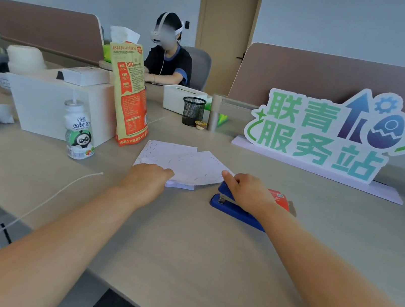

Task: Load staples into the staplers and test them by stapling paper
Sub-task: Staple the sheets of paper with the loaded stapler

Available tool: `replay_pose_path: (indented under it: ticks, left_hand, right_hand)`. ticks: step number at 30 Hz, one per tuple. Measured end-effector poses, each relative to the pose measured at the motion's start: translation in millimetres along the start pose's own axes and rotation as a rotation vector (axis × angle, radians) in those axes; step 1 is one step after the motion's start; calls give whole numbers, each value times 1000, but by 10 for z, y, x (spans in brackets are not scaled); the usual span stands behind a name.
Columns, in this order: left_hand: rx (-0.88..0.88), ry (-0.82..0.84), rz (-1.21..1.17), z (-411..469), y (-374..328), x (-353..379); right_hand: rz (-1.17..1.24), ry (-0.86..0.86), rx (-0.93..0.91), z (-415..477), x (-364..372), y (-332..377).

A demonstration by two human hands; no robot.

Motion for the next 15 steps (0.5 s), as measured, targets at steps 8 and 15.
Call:
replay_pose_path:
  ticks: [8,15]
  left_hand:
    - [445,-451,11,-238,-260,-259]
    - [591,-478,-103,-338,-384,-222]
  right_hand:
    - [55,-112,1,-1,-34,-54]
    - [31,-125,26,1,-25,-86]
Point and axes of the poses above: each hand's wrist, its own z-axis towards the middle knuckle, its own x-axis out of the palm, y = z × x, the point moved 6 cm from there along z, towards the middle knuckle
